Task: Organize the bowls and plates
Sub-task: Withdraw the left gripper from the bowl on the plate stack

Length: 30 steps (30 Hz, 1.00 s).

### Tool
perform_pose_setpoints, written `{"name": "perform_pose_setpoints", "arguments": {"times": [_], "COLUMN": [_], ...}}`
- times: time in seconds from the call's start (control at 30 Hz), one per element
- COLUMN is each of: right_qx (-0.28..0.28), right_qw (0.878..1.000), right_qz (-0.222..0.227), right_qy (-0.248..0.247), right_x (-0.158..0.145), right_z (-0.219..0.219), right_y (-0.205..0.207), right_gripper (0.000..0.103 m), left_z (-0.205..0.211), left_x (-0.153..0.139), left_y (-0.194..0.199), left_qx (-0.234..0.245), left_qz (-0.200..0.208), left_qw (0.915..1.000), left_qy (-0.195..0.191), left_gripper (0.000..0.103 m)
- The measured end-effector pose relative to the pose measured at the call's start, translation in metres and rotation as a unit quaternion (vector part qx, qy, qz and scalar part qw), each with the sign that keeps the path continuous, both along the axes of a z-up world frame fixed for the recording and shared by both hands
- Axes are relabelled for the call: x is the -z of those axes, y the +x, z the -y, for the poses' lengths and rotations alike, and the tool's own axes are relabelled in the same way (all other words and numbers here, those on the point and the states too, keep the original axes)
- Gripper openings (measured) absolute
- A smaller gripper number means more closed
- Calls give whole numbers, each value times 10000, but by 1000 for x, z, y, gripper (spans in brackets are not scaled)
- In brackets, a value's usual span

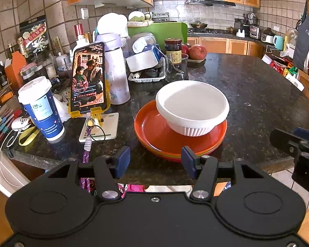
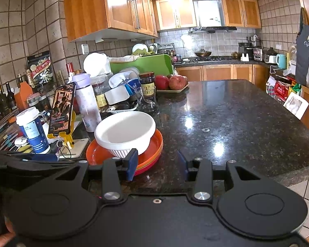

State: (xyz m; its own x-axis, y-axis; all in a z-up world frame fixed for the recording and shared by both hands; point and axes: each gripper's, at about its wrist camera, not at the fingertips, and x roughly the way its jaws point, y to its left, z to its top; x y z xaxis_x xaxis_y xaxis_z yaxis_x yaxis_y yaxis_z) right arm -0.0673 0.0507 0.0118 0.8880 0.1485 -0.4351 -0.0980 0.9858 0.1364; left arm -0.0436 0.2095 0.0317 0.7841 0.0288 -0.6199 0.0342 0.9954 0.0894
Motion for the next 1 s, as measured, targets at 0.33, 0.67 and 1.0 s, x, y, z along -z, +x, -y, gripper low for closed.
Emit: {"name": "perform_pose_setpoints", "arguments": {"times": [0.33, 0.67, 1.0], "right_qx": [-11, 1, -31], "right_qw": [10000, 10000, 9999], "right_qz": [-35, -63, -106], "right_qy": [39, 45, 40], "right_x": [2, 2, 5], "right_z": [1, 3, 3], "right_y": [3, 6, 13], "right_gripper": [44, 44, 44], "left_z": [2, 1, 2], "left_x": [1, 3, 4], "left_y": [3, 9, 14], "left_qx": [60, 54, 35], "left_qz": [-66, -119, -156], "left_qw": [10000, 9999, 9999], "left_qy": [31, 29, 22], "left_gripper": [60, 60, 60]}}
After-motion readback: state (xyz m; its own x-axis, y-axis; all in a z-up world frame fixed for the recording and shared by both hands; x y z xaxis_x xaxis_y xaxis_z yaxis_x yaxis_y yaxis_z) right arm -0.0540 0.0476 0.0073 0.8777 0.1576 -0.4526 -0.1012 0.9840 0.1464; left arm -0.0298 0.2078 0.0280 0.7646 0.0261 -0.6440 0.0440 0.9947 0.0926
